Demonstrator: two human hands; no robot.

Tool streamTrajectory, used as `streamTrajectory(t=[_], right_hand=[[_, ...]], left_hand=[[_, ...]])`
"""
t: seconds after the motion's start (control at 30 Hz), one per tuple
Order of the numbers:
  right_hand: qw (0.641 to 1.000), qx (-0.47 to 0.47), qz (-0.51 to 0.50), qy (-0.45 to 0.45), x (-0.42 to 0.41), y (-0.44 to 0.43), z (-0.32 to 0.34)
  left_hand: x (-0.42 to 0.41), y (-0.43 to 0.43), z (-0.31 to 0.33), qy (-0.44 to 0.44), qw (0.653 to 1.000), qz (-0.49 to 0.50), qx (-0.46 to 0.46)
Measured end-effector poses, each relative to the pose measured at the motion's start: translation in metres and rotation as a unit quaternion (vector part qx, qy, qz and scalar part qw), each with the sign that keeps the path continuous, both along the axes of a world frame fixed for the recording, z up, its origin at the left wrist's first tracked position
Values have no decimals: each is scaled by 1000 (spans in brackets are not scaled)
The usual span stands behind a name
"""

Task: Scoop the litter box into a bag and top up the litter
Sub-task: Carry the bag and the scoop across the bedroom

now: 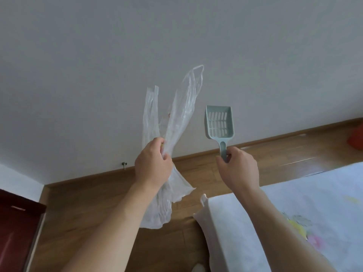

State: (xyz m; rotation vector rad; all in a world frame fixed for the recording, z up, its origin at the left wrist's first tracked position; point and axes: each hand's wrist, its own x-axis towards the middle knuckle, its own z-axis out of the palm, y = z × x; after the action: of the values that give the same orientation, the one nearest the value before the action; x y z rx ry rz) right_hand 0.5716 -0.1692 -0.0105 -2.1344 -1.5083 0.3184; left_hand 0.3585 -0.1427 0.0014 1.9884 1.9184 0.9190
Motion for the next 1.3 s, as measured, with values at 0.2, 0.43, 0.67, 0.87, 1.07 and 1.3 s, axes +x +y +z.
streamTrajectory(t=[0.2,0.43,0.67,0.87,1.07,1.3], right_hand=[[1000,0,-31,5,12,69,16],[996,1,-88,8,1,155,11],[983,-1,-185,10,5,213,1],[955,4,-297,17,50,236,0],[930,30,-367,17,113,269,-13],[904,27,-427,17,183,303,-12]], left_hand=[[10,78,12,3,1000,-23,9],[8,189,8,-13,997,-76,11],[26,291,-4,-2,980,-198,-2],[105,347,2,-15,946,-325,1],[194,399,-5,-8,918,-396,3],[288,451,2,-12,893,-451,1]])
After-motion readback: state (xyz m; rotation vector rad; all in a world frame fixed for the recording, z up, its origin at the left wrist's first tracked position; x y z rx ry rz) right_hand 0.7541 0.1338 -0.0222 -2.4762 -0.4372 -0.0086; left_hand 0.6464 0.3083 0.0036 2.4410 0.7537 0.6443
